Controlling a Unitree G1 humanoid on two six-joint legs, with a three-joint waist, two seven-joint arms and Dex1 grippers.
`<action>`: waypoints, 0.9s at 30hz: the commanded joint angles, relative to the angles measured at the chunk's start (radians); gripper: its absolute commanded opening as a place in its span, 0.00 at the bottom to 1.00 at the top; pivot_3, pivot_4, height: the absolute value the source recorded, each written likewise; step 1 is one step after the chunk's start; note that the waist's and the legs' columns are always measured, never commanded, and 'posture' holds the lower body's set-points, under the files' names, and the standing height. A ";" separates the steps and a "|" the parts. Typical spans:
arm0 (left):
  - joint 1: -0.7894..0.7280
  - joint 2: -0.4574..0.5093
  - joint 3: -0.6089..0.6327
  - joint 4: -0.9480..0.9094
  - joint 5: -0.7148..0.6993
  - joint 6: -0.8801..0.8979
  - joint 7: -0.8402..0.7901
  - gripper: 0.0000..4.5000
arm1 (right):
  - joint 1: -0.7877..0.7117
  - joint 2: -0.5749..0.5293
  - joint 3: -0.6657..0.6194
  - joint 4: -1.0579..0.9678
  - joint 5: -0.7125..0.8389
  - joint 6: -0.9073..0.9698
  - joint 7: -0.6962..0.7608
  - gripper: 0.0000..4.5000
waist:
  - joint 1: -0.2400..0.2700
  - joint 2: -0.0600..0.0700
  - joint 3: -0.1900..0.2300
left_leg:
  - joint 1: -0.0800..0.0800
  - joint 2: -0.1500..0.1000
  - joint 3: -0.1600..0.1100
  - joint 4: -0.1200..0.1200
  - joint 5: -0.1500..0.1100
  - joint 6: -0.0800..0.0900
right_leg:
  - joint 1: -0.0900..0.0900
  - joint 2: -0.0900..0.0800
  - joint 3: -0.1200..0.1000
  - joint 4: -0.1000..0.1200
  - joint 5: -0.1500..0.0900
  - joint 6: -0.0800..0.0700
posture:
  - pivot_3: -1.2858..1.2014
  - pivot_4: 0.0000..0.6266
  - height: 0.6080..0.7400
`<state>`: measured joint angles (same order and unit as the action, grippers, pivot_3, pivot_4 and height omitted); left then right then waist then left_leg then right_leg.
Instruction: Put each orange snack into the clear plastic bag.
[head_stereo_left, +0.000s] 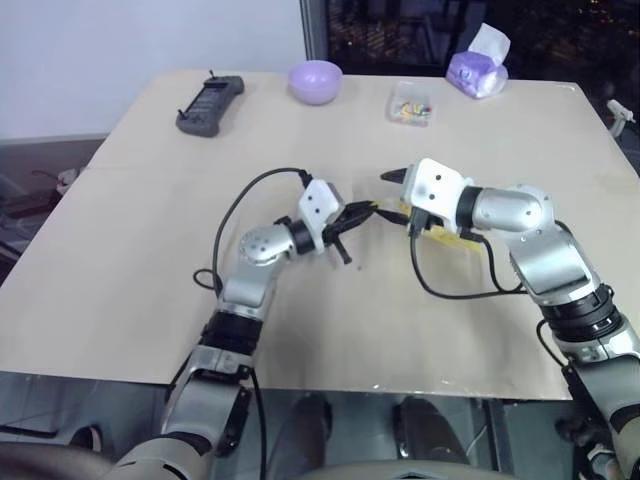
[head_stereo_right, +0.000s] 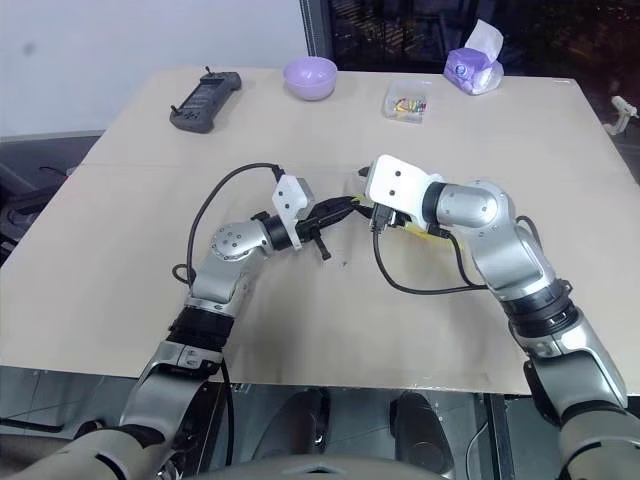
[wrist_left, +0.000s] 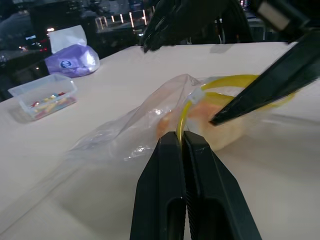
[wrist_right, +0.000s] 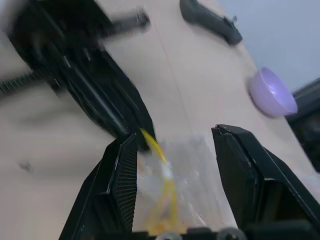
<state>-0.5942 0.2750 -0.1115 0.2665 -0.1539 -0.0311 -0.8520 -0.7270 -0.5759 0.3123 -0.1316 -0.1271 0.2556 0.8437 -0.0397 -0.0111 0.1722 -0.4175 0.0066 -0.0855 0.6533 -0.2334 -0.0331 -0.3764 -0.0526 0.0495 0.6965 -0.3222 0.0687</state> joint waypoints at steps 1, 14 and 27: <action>-0.003 0.006 0.004 -0.040 -0.015 -0.004 -0.004 0.00 | -0.019 -0.007 -0.019 -0.019 -0.010 -0.034 -0.001 0.41 | -0.003 0.000 0.000 | 0.000 0.000 0.000 0.000 0.000 0.000 | 0.000 0.000 0.000 0.000 0.000 0.000 | 0.52 0.24 1.00; -0.012 0.006 0.001 -0.031 -0.021 -0.006 -0.002 0.00 | 0.026 -0.016 0.017 -0.039 -0.045 -0.068 0.049 0.14 | -0.002 0.000 0.000 | 0.000 0.000 0.000 0.000 0.000 0.000 | 0.000 0.000 0.000 0.000 0.000 0.000 | 0.52 0.24 1.00; -0.009 0.006 -0.001 -0.033 -0.023 -0.004 -0.002 0.00 | 0.029 -0.006 -0.003 -0.037 -0.060 -0.046 0.029 0.14 | -0.002 0.000 0.000 | 0.000 0.000 0.000 0.000 0.000 0.000 | 0.000 0.000 0.000 0.000 0.000 0.000 | 0.52 0.24 1.00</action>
<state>-0.5951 0.2820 -0.1187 0.2670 -0.1609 -0.0274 -0.8525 -0.6872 -0.5814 0.3361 -0.1547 -0.1741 0.2166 0.8979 -0.0420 -0.0111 0.1722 -0.4173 0.0067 -0.0854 0.6533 -0.2335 -0.0330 -0.3764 -0.0525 0.0498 0.6966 -0.3222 0.0688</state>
